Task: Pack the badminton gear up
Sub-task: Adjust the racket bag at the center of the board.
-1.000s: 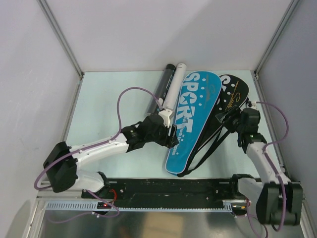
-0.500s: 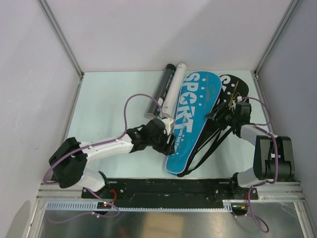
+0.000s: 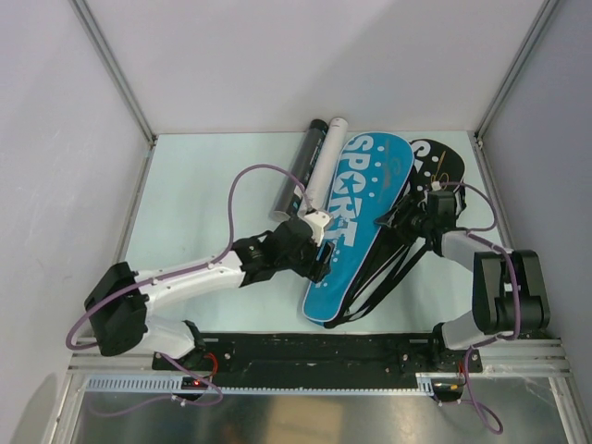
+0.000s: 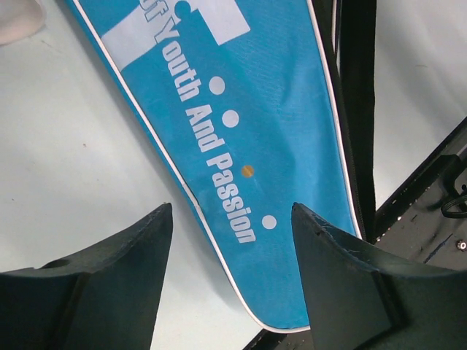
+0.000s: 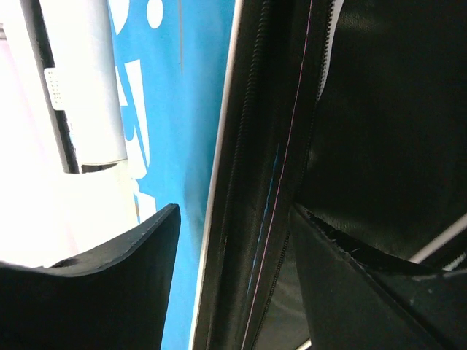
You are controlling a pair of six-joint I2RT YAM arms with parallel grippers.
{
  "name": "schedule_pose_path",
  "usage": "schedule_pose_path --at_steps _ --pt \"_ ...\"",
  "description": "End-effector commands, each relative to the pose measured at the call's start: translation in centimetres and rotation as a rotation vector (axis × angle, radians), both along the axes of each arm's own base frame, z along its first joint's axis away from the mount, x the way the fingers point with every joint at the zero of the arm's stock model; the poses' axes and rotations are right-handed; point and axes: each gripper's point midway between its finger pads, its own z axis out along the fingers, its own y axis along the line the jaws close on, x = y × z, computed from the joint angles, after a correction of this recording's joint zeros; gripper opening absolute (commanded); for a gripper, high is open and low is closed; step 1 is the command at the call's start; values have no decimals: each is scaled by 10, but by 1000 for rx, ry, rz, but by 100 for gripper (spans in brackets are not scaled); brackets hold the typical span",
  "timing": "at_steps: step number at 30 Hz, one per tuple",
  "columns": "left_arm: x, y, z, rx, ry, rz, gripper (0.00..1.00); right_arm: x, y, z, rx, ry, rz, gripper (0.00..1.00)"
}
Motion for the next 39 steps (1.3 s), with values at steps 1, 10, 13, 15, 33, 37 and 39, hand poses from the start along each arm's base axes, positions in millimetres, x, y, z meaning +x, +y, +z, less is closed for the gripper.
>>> schedule_pose_path --at_steps 1,10,13,15,33,37,39 --pt "8 -3 29 -21 -103 1 70 -1 -12 22 -73 -30 -53 68" --pt "-33 -36 -1 31 -47 -148 68 -1 -14 6 -83 11 -65 78" --pt "-40 -44 -2 33 -43 -172 68 6 -7 4 -46 -4 -52 76" --pt "-40 -45 -3 39 -50 -174 68 10 0 5 -9 -16 -34 73" --pt "-5 39 84 74 -407 27 80 24 17 17 136 -49 -28 32" --pt "-11 47 81 50 -392 42 83 22 18 12 134 -28 -37 36" --pt "-13 48 75 58 -380 30 84 22 19 9 135 -19 -41 39"
